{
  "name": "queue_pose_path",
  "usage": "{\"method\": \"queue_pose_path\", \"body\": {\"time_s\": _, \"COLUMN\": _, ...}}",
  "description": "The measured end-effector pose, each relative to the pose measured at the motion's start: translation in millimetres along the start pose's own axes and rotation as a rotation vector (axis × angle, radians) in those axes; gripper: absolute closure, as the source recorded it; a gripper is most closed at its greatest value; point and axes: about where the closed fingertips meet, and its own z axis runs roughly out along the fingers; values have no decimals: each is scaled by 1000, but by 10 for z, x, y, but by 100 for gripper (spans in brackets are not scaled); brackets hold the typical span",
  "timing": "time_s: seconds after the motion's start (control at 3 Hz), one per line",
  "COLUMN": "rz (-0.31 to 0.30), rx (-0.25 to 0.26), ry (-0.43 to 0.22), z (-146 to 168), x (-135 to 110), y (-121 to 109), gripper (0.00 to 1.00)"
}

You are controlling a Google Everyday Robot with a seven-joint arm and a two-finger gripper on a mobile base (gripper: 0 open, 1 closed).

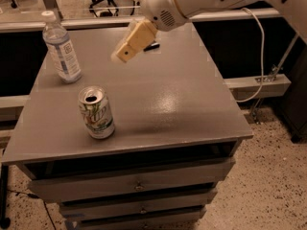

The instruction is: Pick blue plastic bottle

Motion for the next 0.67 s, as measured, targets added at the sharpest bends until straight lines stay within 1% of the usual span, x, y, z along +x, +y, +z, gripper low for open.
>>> {"method": "queue_pose_path", "body": {"time_s": 0.33, "rz": 69, "rx": -3, "ry": -142, "z": 710, "x": -131, "y": -361, "gripper": 0}}
{"method": "queue_pose_path", "body": {"time_s": 0.67, "rz": 135, "rx": -20, "ry": -252, "z": 1388, "x": -161, "y": -597, "gripper": 0}}
